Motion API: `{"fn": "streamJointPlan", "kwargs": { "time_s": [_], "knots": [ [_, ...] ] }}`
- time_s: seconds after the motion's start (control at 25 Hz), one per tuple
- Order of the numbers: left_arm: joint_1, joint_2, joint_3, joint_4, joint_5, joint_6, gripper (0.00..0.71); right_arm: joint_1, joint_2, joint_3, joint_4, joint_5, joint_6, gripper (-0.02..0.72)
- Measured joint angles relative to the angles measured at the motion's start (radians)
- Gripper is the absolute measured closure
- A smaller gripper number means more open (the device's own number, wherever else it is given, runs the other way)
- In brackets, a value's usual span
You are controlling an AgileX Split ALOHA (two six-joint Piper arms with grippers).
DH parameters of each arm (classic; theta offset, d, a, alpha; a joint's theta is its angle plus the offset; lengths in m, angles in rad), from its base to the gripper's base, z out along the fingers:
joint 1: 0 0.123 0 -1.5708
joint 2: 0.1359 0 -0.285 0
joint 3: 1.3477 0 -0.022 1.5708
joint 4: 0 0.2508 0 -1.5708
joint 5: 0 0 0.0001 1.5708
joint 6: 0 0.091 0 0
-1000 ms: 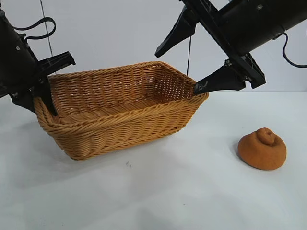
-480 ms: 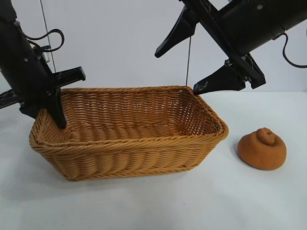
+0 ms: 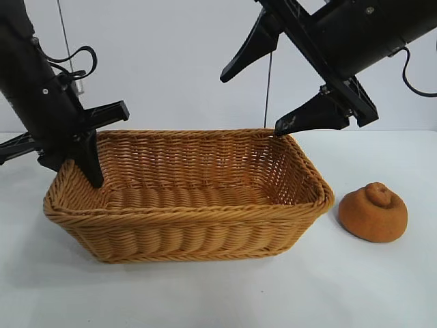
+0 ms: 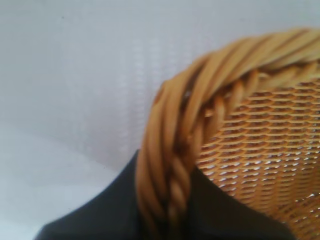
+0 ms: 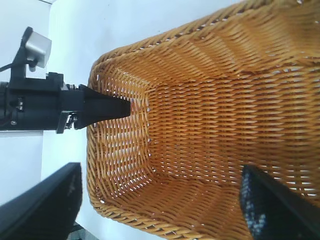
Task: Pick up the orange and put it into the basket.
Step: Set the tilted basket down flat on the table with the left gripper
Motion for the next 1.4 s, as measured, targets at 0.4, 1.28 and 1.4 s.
{"fn": "streamJointPlan", "kwargs": {
  "time_s": [0.4, 1.28, 1.4],
  "knots": [
    [0.0, 0.076, -0.038, -0.003, -0.003, 0.035, 0.62, 0.0, 0.0, 0.0, 0.0, 0.0, 0.0, 0.117],
    [0.019, -0.076, -0.156, 0.246, 0.173, 0.039, 0.067, 0.0, 0.0, 0.0, 0.0, 0.003, 0.0, 0.117],
    [0.077, -0.097, -0.177, 0.295, 0.193, 0.035, 0.067, 0.0, 0.0, 0.0, -0.001, 0.004, 0.0, 0.117]
  ]
}}
